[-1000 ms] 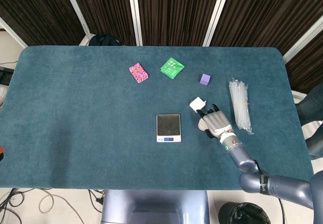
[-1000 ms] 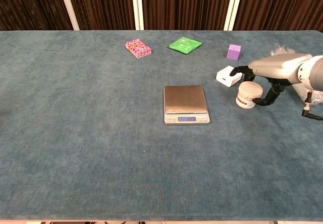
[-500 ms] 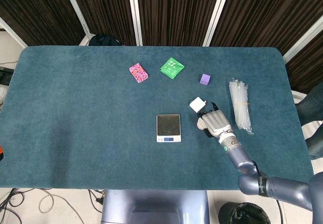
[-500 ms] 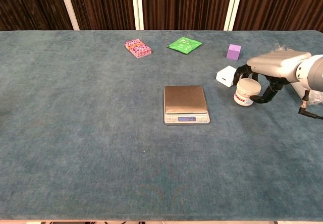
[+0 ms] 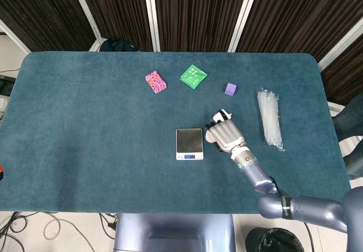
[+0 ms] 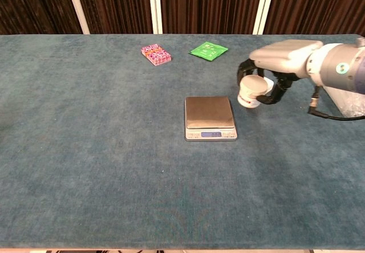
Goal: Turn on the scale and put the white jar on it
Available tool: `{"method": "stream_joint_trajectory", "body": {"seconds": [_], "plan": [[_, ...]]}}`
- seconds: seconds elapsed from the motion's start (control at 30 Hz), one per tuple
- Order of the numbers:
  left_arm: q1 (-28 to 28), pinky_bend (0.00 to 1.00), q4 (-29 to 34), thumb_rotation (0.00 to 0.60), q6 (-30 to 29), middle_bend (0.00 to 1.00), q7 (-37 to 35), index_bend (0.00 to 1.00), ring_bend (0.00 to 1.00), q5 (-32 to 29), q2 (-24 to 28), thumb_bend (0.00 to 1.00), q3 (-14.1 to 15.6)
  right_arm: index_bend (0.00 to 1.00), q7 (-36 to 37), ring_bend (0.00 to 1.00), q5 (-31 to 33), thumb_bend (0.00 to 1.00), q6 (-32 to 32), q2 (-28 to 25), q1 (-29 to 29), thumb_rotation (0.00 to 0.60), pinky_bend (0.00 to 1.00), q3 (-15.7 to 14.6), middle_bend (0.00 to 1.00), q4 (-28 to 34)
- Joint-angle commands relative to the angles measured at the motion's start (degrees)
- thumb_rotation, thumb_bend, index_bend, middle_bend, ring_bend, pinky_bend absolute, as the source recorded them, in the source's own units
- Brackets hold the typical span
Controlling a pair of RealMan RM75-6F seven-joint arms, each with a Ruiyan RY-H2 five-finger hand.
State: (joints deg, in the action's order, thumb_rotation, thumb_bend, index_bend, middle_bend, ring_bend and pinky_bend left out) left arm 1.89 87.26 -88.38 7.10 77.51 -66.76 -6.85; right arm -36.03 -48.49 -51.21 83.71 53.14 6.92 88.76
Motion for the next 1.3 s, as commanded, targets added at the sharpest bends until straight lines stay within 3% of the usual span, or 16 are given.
{"method": "stream_joint_trajectory", "body": {"seconds": [0.03,0.4,0.5,0.6,0.73,0.93,1.1,1.3], "plan": [[0.0,0.00,0.0,0.600,0.0,0.00,-0.1,0.03,0.00,0.0,0.0,0.69,-0.1,0.33,-2.2,0.35,1.2,0.50,-0.2,2.2,1.9,0.600,0.02,0.9,0.54,0.3],[0.0,0.00,-0.1,0.600,0.1,0.00,-0.7,0.03,0.00,-0.1,0.2,0.69,-0.1,0.31,-6.7,0.35,5.5,0.50,-0.9,7.0,5.7,0.600,0.02,1.7,0.53,-1.8],[-0.1,0.00,-0.1,0.600,0.2,0.00,-1.1,0.03,0.00,-0.2,0.3,0.69,-0.1,0.27,-7.9,0.31,7.1,0.50,-1.0,6.9,6.2,0.600,0.00,1.4,0.46,-1.4],[0.0,0.00,-0.1,0.600,0.6,0.00,-1.6,0.03,0.00,0.0,0.6,0.69,0.1,0.19,-9.1,0.22,9.1,0.50,-0.3,6.4,6.7,0.600,0.00,0.8,0.25,-0.6],[0.0,0.00,0.1,0.600,0.7,0.00,-1.3,0.03,0.00,0.2,0.7,0.69,0.2,0.15,-10.2,0.17,11.9,0.48,0.4,6.2,7.7,0.600,0.00,0.4,0.12,0.0],[0.0,0.00,0.1,0.600,0.7,0.00,-1.2,0.03,0.00,0.0,0.7,0.69,0.2,0.04,-9.9,0.10,12.2,0.40,-0.7,6.4,8.1,0.600,0.00,0.4,0.01,0.5],[0.0,0.00,0.0,0.600,0.8,0.00,-1.0,0.03,0.00,0.0,0.7,0.69,0.2,0.01,-8.9,0.06,11.4,0.37,-2.4,5.9,7.7,0.600,0.00,0.9,0.00,1.0],[-0.1,0.00,-0.2,0.600,0.7,0.00,-1.4,0.03,0.00,-0.3,0.8,0.69,0.1,0.01,-6.2,0.06,7.6,0.37,-7.2,-1.6,4.1,0.600,0.00,0.8,0.00,8.2]]}}
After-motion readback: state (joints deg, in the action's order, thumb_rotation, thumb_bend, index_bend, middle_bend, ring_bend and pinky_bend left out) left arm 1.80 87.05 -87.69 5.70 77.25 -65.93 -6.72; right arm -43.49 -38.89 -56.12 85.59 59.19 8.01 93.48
